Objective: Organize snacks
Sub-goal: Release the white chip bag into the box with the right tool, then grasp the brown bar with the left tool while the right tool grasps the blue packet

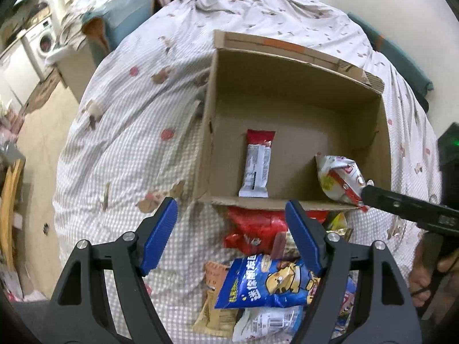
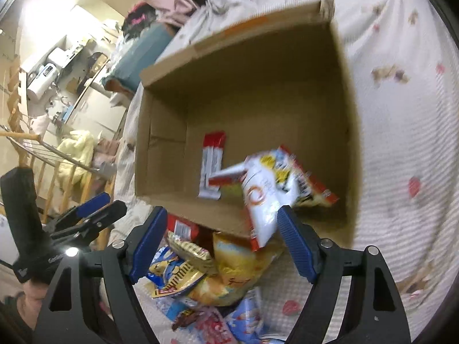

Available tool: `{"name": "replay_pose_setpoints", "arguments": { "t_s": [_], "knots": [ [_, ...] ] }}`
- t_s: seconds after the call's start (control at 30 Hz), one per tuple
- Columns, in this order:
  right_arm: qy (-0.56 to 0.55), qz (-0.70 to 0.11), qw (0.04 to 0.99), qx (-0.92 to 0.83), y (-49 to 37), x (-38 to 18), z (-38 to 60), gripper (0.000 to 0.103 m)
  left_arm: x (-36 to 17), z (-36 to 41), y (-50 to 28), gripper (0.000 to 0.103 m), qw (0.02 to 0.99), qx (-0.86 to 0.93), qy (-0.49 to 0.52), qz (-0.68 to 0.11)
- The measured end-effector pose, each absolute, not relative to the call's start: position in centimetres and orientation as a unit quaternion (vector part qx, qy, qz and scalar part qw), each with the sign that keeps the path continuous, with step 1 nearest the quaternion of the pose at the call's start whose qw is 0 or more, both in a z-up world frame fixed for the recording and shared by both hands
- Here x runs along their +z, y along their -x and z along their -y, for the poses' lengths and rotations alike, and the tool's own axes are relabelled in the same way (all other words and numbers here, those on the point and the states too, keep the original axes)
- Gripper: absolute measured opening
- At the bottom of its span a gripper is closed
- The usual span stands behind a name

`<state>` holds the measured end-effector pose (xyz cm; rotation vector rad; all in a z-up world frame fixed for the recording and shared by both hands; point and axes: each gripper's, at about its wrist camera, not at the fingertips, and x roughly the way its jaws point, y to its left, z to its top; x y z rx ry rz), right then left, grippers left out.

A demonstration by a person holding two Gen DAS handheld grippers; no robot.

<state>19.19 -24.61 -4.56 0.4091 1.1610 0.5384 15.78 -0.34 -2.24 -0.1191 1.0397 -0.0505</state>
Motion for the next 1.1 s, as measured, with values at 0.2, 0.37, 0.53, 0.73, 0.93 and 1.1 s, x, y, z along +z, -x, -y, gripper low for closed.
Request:
{"name": "replay_pose_setpoints", "arguments": {
  "t_s": [0.2,0.37,0.53,0.73,0.93,1.1],
  "knots": [
    [-0.251,-0.529,0.746,0.317,-21.4,-5.6,22.5,0.081,-2.5,-0.1,-16.2,0.075,0.866,-0.015,0.064,-0.496],
    [-0.242,-0.52,0.765,0.293,-21.1,-4.9,23.3,0.081,-3.0,-0.2,-16.4,0.075,0.863,-0.008,0.064,-0.501],
    [-0.248,-0.511,0.774,0.281,-19.4,-3.8,25.1,0.081,-2.9,-0.5,-16.1,0.075,0.863,-0.004,0.07,-0.501],
    [-0.249,-0.506,0.781,0.27,-17.2,-2.9,26.0,0.081,-3.1,-1.3,-14.2,0.075,0.857,-0.003,0.078,-0.509],
    [-0.22,-0.529,0.783,0.243,-13.5,-3.1,26.5,0.081,-4.2,-2.1,-12.0,0.075,0.841,0.014,0.043,-0.539],
    [-0.211,-0.564,0.77,0.209,-10.5,-4.3,27.1,0.081,-6.2,-4.7,-11.0,0.073,0.809,0.025,0.09,-0.58]
  ]
}}
